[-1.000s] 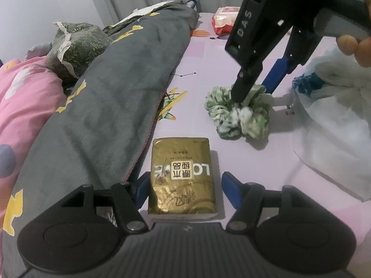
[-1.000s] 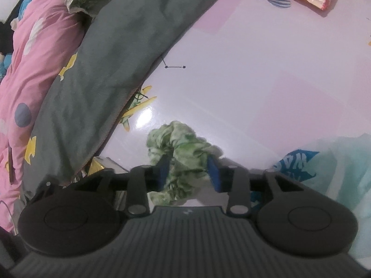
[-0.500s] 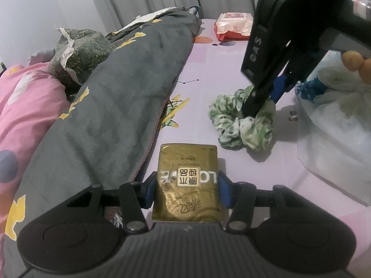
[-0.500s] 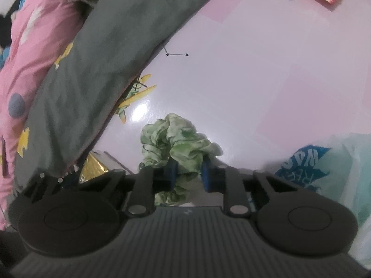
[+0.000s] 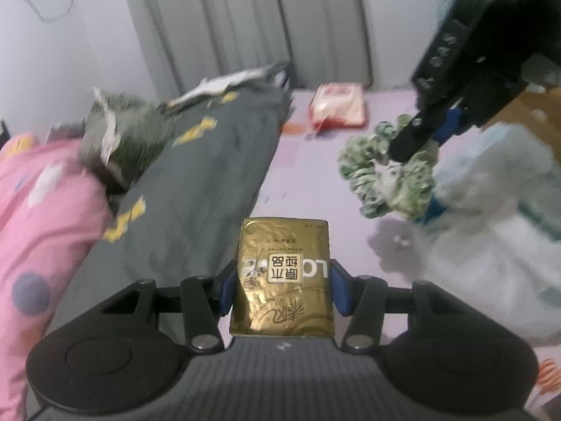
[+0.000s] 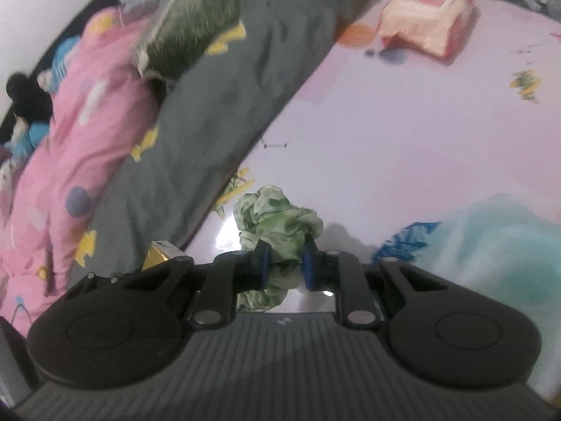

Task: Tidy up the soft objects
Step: 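Carry the green cloth into the box and release it while the left gripper carries the gold pack, then lower the gold tissue pack into the box and open the left gripper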

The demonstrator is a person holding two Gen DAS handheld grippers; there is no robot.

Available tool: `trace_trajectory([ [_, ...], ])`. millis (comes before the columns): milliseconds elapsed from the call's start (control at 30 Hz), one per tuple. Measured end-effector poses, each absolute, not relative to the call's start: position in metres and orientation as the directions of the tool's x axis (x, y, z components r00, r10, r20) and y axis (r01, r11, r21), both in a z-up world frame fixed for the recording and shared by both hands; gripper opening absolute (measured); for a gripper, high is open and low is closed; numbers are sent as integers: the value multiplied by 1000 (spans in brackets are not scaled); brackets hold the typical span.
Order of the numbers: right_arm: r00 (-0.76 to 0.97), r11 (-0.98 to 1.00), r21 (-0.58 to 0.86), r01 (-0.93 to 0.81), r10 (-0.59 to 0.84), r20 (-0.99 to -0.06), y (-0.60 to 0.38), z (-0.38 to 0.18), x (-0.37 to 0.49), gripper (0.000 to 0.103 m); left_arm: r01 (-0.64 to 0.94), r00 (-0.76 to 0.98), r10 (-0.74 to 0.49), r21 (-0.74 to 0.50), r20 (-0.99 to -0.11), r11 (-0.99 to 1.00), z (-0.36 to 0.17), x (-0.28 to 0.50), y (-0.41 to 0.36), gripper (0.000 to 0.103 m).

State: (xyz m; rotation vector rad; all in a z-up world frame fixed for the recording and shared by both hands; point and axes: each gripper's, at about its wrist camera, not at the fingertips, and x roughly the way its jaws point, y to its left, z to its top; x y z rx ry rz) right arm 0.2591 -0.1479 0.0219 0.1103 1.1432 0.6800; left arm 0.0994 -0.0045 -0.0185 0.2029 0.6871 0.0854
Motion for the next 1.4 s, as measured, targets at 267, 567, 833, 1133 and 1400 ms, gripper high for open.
trace_trajectory([
  [267, 480, 868, 415, -272, 496, -723, -285, 84, 200, 17, 114, 824, -6, 155, -566, 981, 10, 98, -38, 53],
  [567, 635, 925, 377, 40, 267, -725, -453, 87, 103, 17, 270, 809, -168, 103, -563, 957, 22, 98, -94, 53],
  [833, 493, 943, 307, 131, 207, -845, -498, 16, 87, 19, 372, 767, -249, 93, -591, 923, 26, 100, -140, 53],
  [1133, 307, 983, 172, 69, 143, -941, -486, -37, 114, 32, 475, 706, -330, 73, -627, 877, 34, 114, -187, 53],
  [1400, 464, 968, 235, 92, 167, -870, -504, -3, 98, 51, 567, 642, -407, 45, -650, 823, 42, 127, -232, 53],
])
